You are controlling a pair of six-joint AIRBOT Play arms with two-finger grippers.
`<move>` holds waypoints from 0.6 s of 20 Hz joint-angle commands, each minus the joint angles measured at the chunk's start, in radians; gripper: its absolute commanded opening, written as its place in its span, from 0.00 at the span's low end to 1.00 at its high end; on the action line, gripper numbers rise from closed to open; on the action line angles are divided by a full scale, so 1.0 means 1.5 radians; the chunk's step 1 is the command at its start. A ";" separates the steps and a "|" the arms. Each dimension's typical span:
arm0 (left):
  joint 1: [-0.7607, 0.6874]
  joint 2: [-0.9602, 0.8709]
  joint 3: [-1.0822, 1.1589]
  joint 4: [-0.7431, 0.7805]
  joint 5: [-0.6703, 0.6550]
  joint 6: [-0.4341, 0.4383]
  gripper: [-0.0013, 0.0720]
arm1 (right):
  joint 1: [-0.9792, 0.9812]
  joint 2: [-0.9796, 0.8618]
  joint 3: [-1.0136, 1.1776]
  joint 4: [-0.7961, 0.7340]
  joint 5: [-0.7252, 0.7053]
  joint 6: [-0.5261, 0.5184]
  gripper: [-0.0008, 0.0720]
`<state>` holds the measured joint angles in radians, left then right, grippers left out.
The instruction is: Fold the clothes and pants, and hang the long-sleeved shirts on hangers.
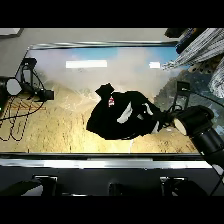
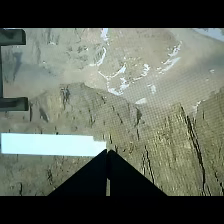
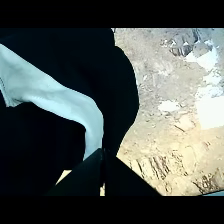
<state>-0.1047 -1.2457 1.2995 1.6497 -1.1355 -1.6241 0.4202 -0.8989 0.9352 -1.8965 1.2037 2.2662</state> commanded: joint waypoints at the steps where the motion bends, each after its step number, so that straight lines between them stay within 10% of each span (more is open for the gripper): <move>1: 0.001 0.000 0.000 0.000 0.000 0.000 0.05 | 0.001 -0.001 0.000 0.000 -0.002 0.000 0.07; 4: 0.001 0.000 0.000 0.000 0.000 0.000 0.05 | 0.001 -0.001 0.000 0.011 0.002 0.000 0.28; 6: 0.001 0.000 0.000 0.000 0.000 0.000 0.05 | 0.001 -0.001 0.000 0.049 0.006 0.000 0.93; 12: 0.001 0.000 0.000 0.000 0.002 0.000 0.05 | 0.001 -0.011 0.000 0.192 -0.049 0.001 0.93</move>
<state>-0.1047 -1.2457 1.2995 1.6497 -1.1351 -1.6241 0.4202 -0.9043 0.9352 -1.7046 1.1831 2.2662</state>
